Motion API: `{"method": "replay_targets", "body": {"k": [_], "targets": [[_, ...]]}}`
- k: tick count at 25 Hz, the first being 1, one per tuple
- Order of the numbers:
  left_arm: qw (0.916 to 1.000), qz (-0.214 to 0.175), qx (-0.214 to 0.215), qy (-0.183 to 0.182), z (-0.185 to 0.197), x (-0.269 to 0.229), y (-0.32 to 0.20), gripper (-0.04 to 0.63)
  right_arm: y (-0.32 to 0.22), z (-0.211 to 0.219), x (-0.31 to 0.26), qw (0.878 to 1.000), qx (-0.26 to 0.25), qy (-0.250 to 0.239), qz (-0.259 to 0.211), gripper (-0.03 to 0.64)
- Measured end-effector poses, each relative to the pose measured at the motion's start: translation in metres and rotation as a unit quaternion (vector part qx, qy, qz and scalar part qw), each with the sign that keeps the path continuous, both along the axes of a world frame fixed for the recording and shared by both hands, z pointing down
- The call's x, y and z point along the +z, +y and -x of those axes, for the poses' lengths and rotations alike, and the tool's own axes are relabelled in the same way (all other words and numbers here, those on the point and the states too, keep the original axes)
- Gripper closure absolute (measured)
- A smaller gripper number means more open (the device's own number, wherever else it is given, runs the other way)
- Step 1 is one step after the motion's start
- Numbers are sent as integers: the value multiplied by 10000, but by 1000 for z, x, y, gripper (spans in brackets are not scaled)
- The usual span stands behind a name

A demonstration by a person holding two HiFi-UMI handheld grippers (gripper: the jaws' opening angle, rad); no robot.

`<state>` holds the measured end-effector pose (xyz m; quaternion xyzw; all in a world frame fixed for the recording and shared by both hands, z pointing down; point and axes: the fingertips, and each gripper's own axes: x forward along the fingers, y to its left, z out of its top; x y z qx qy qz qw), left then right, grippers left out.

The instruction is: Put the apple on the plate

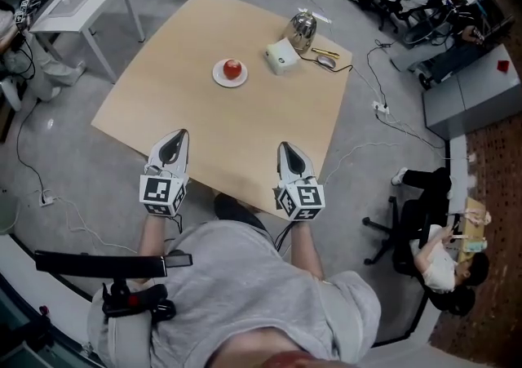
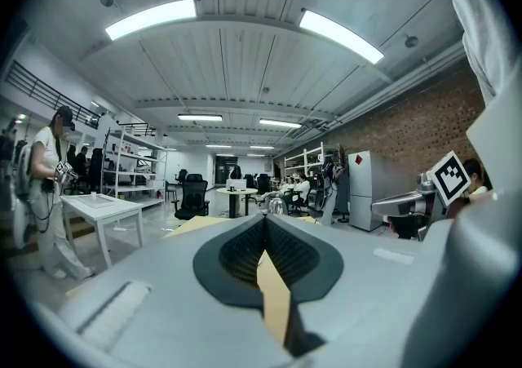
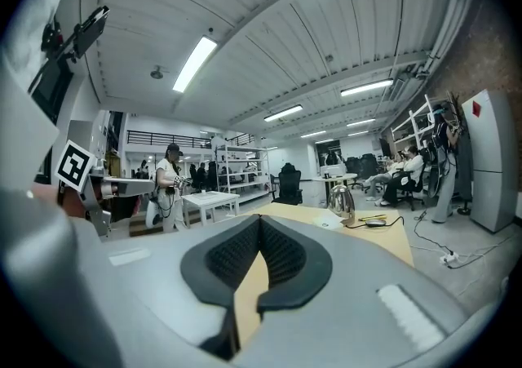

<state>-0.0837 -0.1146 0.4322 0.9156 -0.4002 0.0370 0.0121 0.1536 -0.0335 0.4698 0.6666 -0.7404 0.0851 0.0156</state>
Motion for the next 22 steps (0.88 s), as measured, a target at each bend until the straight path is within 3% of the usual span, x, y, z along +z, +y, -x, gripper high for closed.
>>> {"method": "replay_targets", "body": {"k": [22], "targets": [[9999, 53, -50, -111, -2, 7, -4, 577, -8, 0, 11, 9997, -147, -164, 84, 612]]}}
